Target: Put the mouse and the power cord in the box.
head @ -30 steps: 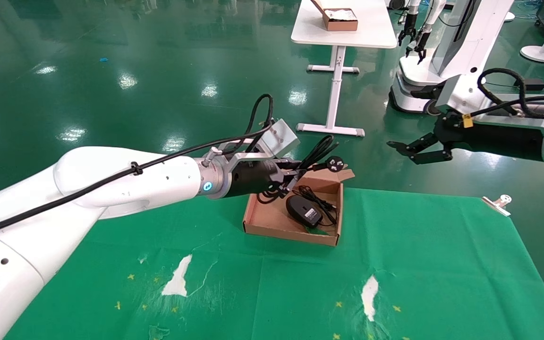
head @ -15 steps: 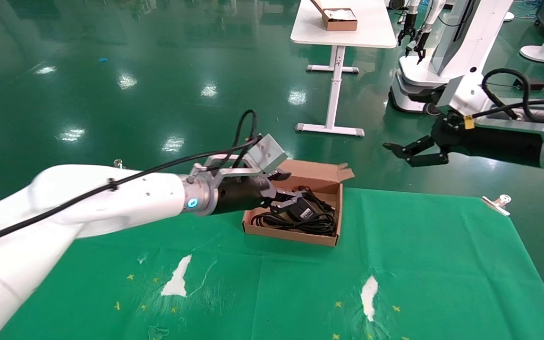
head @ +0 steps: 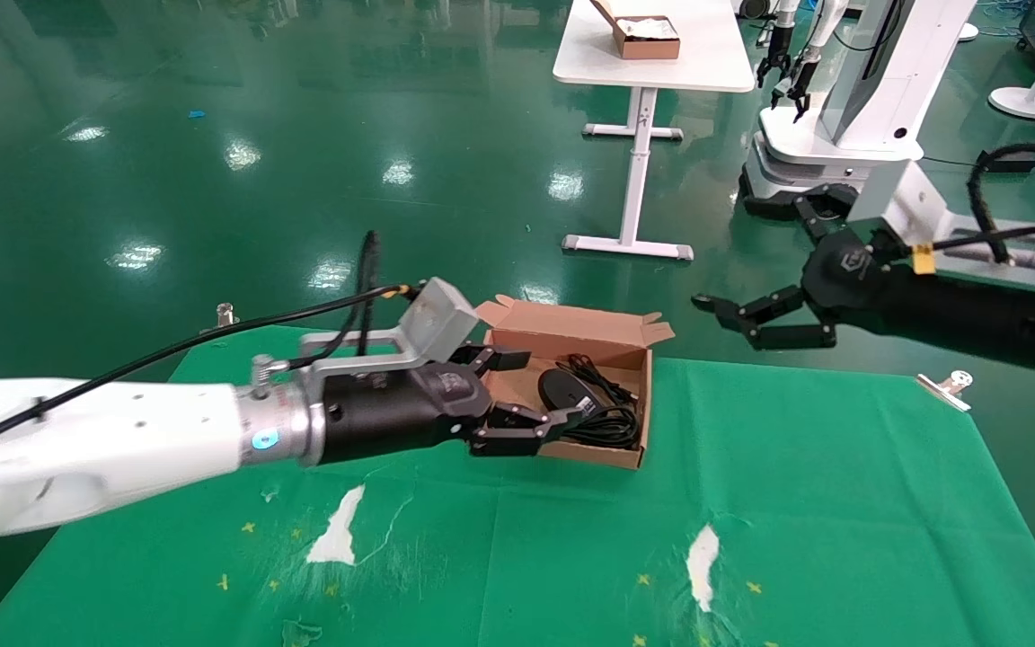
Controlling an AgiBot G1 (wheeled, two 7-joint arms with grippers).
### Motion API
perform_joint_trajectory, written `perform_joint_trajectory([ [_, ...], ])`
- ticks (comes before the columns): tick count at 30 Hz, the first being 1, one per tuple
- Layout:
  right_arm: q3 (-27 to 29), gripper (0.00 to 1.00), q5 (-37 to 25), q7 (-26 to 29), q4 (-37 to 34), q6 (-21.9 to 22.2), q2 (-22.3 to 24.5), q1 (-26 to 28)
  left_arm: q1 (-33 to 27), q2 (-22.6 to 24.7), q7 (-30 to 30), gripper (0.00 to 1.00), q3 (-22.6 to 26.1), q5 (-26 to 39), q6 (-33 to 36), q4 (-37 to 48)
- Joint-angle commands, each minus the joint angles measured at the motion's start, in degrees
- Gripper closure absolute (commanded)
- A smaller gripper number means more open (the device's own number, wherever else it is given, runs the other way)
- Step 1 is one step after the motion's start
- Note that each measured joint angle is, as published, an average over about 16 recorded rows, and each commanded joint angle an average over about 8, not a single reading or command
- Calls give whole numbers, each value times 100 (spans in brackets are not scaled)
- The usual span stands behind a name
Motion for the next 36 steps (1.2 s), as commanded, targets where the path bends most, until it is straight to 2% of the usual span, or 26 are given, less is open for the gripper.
perform_joint_trajectory([
  [1,59,0,104,160,233,-62,71,-158,123,-146,28,0,-150,-126,160,-143],
  [36,1072,0,1894,2924,4240,-1137,1285,-2876,2220,-2648,505,0,-2707,-2274,2896,-2590],
])
